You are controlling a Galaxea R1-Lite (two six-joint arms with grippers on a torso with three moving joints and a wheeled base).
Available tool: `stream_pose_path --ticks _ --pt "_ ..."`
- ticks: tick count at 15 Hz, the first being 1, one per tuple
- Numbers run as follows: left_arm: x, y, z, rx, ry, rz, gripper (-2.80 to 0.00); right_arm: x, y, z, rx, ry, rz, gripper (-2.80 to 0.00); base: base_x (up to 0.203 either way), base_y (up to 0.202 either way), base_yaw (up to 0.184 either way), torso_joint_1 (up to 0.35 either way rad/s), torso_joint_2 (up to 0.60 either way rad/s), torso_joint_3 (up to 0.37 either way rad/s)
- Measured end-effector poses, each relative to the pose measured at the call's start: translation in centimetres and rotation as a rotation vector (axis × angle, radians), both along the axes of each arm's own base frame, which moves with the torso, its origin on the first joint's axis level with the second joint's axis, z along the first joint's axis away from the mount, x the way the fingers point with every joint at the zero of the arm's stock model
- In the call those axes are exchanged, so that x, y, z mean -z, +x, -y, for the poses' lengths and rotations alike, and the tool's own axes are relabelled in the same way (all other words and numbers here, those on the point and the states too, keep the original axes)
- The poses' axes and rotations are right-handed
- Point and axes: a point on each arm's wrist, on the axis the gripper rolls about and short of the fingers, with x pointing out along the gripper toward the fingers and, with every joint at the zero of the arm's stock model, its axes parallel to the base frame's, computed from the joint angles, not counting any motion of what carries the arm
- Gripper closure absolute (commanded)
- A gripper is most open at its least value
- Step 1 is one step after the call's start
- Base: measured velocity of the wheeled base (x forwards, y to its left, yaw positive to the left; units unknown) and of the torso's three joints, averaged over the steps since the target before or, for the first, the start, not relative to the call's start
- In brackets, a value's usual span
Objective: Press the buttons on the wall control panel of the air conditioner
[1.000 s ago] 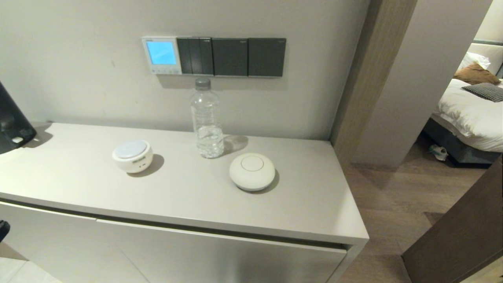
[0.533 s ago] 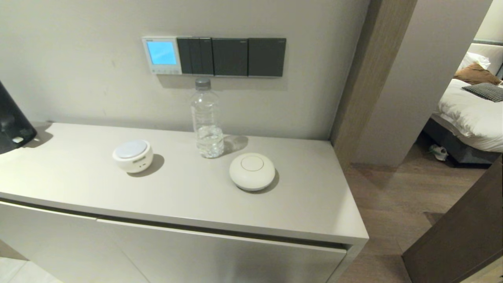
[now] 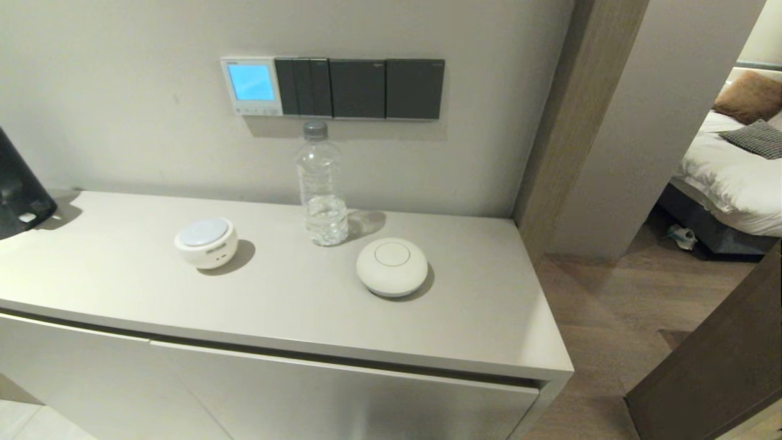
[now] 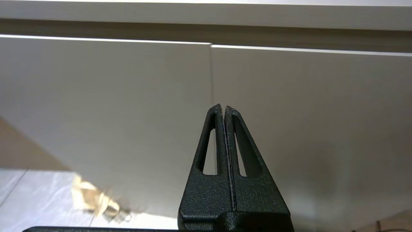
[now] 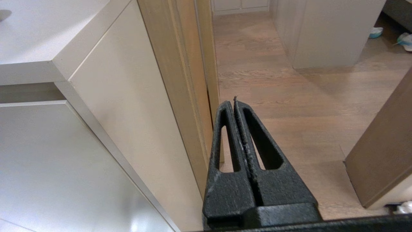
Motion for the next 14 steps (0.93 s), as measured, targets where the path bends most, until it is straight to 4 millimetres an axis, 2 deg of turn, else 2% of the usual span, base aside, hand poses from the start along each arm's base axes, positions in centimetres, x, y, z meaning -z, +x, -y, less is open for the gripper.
stream_pose_path --ticks 5,14 --pt "0.7 -0.91 0.08 0.039 0.001 0.084 0.0 0.0 0.0 0.0 0.0 0.0 0.0 0.0 0.0 0.0 0.0 0.0 0.0 0.0" --pt "1.32 -0.89 -0.02 -0.002 0.031 0.082 0.0 0.0 0.0 0.0 0.0 0.0 0.0 0.0 0.0 0.0 0.0 0.0 0.0 0.0"
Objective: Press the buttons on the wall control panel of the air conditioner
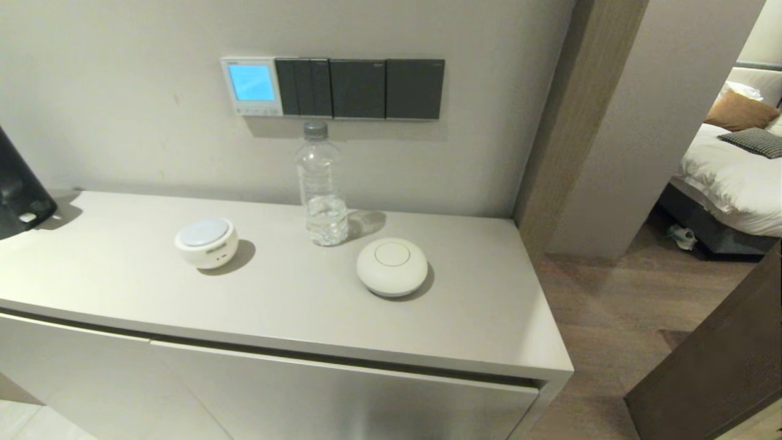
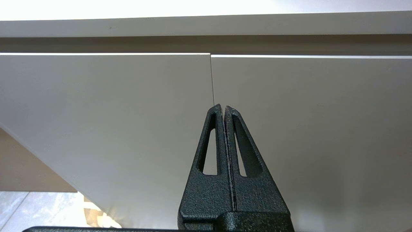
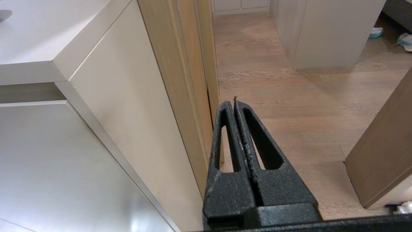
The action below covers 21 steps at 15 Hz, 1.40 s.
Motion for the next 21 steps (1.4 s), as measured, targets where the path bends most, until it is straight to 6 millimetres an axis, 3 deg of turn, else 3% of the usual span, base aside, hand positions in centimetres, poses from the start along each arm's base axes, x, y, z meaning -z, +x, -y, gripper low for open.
stream_pose_path --ticks 21 --pt "-0.02 0.03 0.0 0.003 -0.075 0.013 0.0 0.0 0.0 0.0 0.0 0.0 0.0 0.0 0.0 0.0 0.0 0.0 0.0 0.0"
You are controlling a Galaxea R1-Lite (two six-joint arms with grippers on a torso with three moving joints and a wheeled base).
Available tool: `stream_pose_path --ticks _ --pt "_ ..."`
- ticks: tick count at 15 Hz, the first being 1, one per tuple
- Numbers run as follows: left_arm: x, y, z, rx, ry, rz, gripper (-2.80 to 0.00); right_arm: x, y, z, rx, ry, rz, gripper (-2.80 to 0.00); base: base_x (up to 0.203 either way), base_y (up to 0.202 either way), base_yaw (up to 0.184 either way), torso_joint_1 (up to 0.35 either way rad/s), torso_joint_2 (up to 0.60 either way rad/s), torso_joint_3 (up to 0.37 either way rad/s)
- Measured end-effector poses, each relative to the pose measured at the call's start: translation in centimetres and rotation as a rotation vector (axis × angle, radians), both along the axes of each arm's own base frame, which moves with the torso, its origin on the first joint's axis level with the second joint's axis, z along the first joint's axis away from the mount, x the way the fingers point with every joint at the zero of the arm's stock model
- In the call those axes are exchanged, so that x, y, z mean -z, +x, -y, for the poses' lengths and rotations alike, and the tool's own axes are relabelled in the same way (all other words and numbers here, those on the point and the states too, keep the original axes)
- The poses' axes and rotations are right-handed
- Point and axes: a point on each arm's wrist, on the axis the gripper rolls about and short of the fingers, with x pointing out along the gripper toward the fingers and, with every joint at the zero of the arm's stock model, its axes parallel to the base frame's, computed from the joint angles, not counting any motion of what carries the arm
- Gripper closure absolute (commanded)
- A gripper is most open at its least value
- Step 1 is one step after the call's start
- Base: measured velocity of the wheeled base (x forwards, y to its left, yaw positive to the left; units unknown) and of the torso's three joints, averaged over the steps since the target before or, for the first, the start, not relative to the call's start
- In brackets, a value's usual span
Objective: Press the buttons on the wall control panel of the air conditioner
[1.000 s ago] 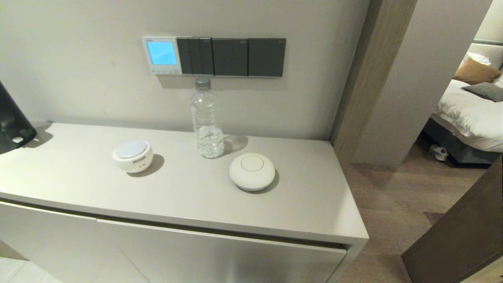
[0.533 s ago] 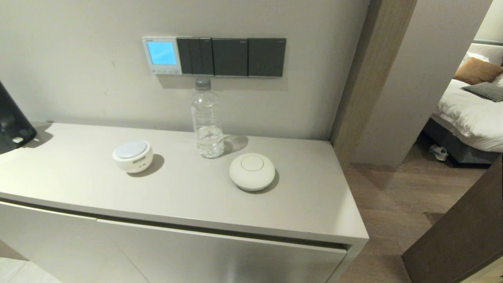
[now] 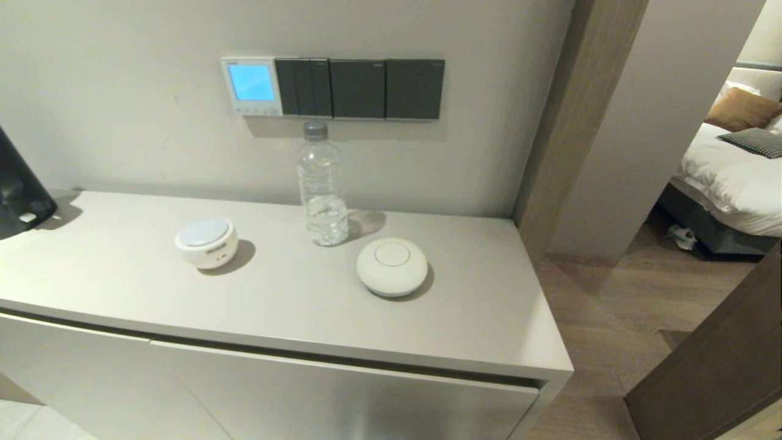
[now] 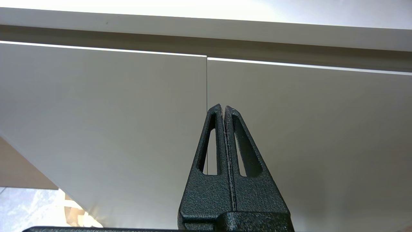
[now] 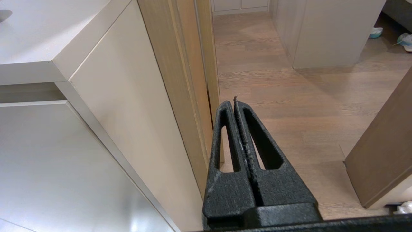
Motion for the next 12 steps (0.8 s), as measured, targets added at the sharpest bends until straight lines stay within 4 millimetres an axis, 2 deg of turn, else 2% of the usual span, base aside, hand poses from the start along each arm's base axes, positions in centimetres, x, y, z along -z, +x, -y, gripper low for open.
stream_pose_path --ticks 12 --pt "0.0 0.0 0.0 0.0 0.0 0.0 0.0 0.0 0.0 0.0 0.0 0.0 0.0 0.0 0.0 0.0 0.0 0.0 0.0 0.0"
